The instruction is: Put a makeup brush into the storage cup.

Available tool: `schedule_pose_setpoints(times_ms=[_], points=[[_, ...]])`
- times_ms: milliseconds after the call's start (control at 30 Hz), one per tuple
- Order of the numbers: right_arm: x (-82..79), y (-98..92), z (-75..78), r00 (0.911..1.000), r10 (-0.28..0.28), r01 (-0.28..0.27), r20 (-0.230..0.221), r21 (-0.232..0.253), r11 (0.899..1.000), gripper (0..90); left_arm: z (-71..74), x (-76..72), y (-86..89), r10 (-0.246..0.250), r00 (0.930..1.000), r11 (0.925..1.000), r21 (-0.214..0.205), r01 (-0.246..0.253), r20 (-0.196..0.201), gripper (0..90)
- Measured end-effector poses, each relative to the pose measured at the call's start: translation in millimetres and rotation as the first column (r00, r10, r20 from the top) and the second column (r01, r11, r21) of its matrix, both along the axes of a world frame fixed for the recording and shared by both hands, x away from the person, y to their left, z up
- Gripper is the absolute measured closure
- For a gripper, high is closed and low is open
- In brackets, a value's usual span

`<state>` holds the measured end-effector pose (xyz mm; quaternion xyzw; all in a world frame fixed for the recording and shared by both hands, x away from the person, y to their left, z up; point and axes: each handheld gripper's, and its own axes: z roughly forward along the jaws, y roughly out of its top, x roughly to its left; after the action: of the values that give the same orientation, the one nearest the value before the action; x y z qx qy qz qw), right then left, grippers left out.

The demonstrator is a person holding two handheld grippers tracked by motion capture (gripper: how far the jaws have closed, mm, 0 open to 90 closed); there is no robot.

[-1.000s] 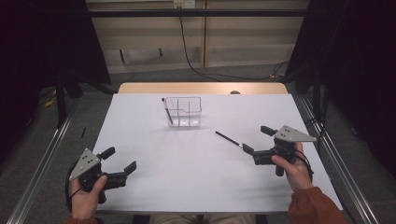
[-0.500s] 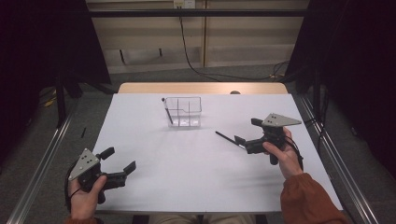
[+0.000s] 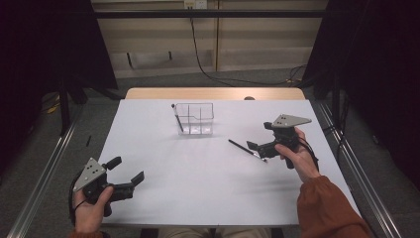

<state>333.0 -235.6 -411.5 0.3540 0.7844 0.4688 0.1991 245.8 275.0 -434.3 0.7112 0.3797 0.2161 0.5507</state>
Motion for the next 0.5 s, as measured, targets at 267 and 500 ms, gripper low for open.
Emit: schedule_pose_setpoints(times_ms=[267, 500], points=[[14.2, 6.4, 8.9, 0.9948, 0.048, -0.059, -0.09, -0.121, 0.991, 2.6, -0.1, 1.1, -0.1, -0.011, 0.9999, 0.9998, 0.017, 0.011, 0.005, 3.0], [22.8, 12.4, 11.6, 0.9821, 0.073, -0.108, -0.174, -0.199, 0.974, 3.4, -0.5, 1.1, -0.8, -0.014, 0.9999, 0.9997, 0.019, 0.014, 0.002, 2.9]])
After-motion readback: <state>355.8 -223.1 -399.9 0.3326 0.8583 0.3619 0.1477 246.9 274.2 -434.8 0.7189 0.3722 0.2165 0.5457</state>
